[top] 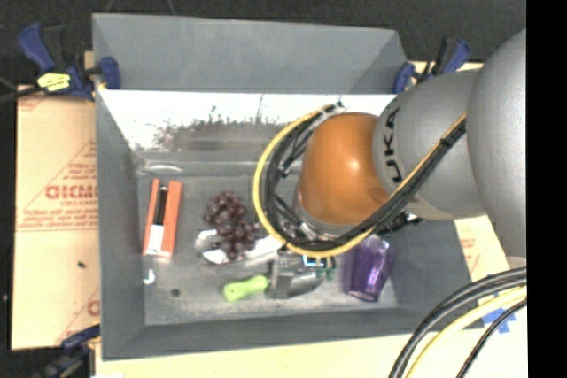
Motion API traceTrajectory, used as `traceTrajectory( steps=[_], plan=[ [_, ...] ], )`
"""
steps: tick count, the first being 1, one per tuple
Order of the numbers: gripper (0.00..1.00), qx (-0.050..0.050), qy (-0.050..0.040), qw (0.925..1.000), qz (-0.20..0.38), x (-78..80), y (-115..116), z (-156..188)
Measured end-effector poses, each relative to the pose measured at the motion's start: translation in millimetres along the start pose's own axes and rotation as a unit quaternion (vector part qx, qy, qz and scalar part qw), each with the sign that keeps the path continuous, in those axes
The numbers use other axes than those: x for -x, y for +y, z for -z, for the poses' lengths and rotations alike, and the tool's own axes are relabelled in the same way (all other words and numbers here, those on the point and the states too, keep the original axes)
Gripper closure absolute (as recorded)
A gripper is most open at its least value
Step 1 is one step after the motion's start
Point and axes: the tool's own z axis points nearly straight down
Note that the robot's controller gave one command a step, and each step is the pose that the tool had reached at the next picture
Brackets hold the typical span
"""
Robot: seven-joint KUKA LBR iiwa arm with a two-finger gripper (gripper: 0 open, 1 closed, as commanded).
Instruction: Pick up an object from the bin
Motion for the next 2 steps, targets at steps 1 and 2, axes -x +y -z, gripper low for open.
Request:
traceTrajectory(
  steps=[1, 2],
  plan=[
    [0.0, 0.002, -0.0051, 0.9999, 0.009, 12.1, 12, 26],
    [0.0, 0.001, -0.0027, 0.9997, -0.025, 17.8, 24, -24]
  ],
)
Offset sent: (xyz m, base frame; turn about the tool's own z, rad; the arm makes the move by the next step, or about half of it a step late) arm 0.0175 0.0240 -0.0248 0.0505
